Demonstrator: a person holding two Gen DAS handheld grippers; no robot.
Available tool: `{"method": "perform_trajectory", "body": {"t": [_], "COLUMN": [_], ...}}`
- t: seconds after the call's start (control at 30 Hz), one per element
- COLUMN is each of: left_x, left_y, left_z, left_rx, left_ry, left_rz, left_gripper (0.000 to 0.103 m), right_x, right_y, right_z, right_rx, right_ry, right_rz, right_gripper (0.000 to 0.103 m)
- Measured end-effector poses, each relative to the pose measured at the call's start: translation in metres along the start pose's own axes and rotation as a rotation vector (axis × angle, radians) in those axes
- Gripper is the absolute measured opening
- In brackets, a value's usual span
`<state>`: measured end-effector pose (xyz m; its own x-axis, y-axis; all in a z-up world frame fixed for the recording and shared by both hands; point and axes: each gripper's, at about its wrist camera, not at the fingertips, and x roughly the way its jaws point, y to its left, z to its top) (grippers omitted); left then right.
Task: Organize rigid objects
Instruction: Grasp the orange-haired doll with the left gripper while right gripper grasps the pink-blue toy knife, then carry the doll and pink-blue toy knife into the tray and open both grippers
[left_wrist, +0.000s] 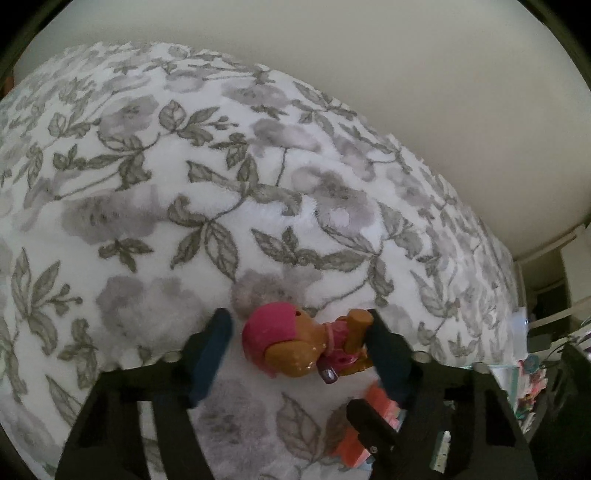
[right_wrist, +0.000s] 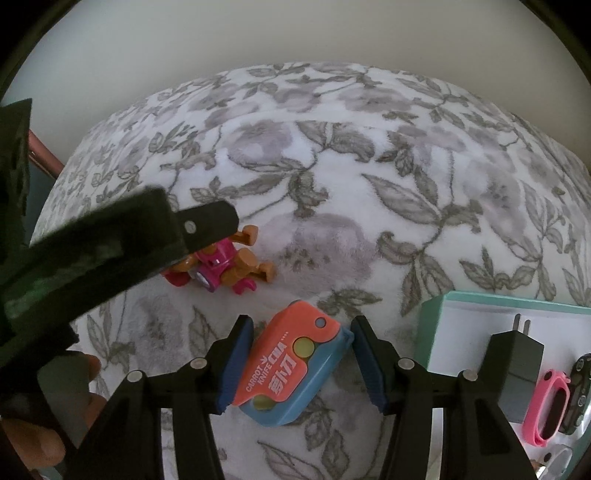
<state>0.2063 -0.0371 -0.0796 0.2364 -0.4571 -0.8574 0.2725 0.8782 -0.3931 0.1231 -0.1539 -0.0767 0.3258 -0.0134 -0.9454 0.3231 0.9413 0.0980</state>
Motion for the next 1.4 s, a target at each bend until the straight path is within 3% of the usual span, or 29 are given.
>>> {"method": "perform_trajectory", "body": {"t": [0.67,1.07,1.4], "left_x": [-0.026,-0.088,-0.137], "left_y": [0.001,-0.023,-0.044], "left_z": [-0.001,-0.014,-0.043], "left_rx": [-0.009,-0.009,0.044], "left_ry": [-0.030,-0.089,-0.143], "left_rz": [-0.007,-0.027,0.009], "left_gripper": [0.065,0.065,0.065], "right_x": [-0.018,-0.077,-0.148], "right_y": [0.001,-0.002,-0.013], "right_z": [-0.015,-0.036,-0.060], "right_rx": [0.006,0.030,0.054], "right_ry": [-0.017,-0.081,-0.175], "right_rz": [0.018,0.053,0.067], "right_gripper": [0.049,0.047,0.047]}}
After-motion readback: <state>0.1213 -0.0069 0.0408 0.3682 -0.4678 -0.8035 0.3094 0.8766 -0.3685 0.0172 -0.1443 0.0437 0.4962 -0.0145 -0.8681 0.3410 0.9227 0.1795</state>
